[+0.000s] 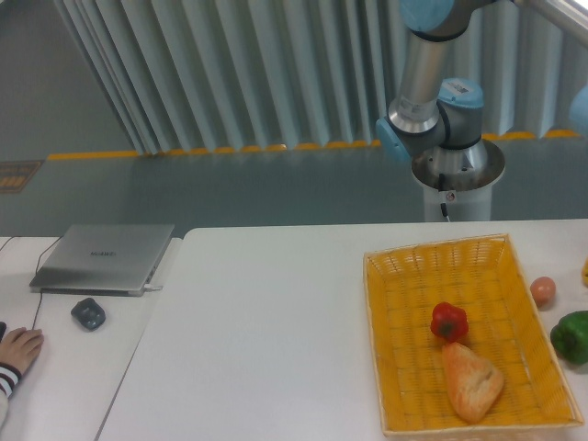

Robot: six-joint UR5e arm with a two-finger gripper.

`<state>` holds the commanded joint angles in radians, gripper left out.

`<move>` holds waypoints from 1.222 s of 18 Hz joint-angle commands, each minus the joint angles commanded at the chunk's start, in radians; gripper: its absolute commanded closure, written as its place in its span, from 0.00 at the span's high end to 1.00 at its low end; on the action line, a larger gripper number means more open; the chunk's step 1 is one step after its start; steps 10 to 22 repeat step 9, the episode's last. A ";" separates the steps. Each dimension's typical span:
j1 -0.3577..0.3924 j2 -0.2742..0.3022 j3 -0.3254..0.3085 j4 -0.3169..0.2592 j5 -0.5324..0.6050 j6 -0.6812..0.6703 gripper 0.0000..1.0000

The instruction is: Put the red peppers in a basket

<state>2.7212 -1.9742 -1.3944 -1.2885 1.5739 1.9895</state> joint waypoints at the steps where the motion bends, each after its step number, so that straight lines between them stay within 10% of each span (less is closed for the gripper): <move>1: 0.006 0.000 0.002 0.000 0.000 0.008 1.00; 22: 0.009 -0.002 0.002 -0.002 0.000 0.014 1.00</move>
